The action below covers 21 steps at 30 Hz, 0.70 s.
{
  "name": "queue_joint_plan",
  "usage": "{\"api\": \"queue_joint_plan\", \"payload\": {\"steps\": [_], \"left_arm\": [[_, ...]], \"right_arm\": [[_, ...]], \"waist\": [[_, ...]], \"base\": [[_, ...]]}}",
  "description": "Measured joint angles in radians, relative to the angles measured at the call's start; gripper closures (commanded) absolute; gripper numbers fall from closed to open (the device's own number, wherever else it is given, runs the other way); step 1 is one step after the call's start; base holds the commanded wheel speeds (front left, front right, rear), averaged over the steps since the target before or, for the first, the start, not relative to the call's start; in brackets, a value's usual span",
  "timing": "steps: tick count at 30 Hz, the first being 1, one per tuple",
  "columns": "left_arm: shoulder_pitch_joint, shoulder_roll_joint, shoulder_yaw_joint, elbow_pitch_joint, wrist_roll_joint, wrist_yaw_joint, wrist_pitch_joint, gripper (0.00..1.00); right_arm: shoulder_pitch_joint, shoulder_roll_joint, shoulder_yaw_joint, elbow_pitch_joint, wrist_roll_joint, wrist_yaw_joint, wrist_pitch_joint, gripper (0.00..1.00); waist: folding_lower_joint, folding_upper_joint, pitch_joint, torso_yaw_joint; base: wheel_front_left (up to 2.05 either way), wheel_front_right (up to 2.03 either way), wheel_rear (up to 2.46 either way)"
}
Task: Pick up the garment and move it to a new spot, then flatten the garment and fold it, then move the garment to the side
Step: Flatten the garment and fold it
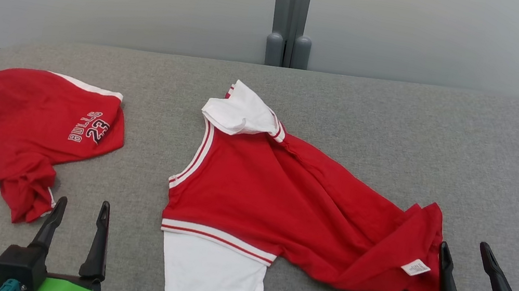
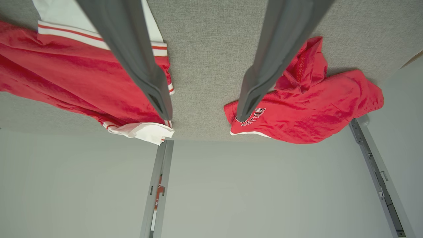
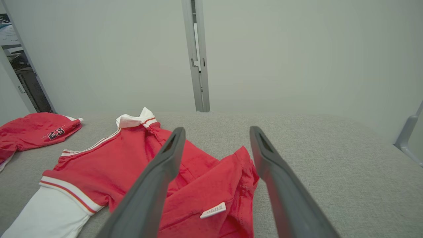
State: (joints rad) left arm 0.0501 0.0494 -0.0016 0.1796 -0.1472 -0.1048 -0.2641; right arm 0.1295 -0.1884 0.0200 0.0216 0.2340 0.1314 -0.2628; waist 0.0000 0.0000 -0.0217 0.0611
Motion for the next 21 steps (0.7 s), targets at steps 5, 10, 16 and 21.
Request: {"api": "queue_joint_plan", "payload": {"steps": [5,10,16,21], "left_arm": [[0.000,0.000,0.000,0.004,0.006,0.001,0.000,0.00],[0.000,0.000,0.001,0.007,0.008,0.001,0.000,0.00],[0.000,0.000,0.002,0.009,0.008,0.001,0.000,0.00],[0.000,0.000,0.002,0.009,0.008,0.002,0.000,0.00]], "right_arm": [[0.001,0.000,-0.001,0.000,0.000,0.000,0.000,0.00],[0.003,0.001,-0.001,0.004,0.000,0.000,0.000,0.00],[0.003,0.001,0.000,0.008,0.000,0.000,0.000,0.00],[0.003,0.001,0.000,0.012,0.000,0.000,0.000,0.00]], "waist": [[0.0000,0.0000,0.000,0.001],[0.0000,0.0000,0.001,0.001],[0.0000,0.0000,0.001,0.001],[0.0000,0.0000,0.002,0.001]], "base": [[0.00,0.00,0.00],[0.00,0.00,0.00],[0.00,0.00,0.00],[0.00,0.00,0.00]]}}
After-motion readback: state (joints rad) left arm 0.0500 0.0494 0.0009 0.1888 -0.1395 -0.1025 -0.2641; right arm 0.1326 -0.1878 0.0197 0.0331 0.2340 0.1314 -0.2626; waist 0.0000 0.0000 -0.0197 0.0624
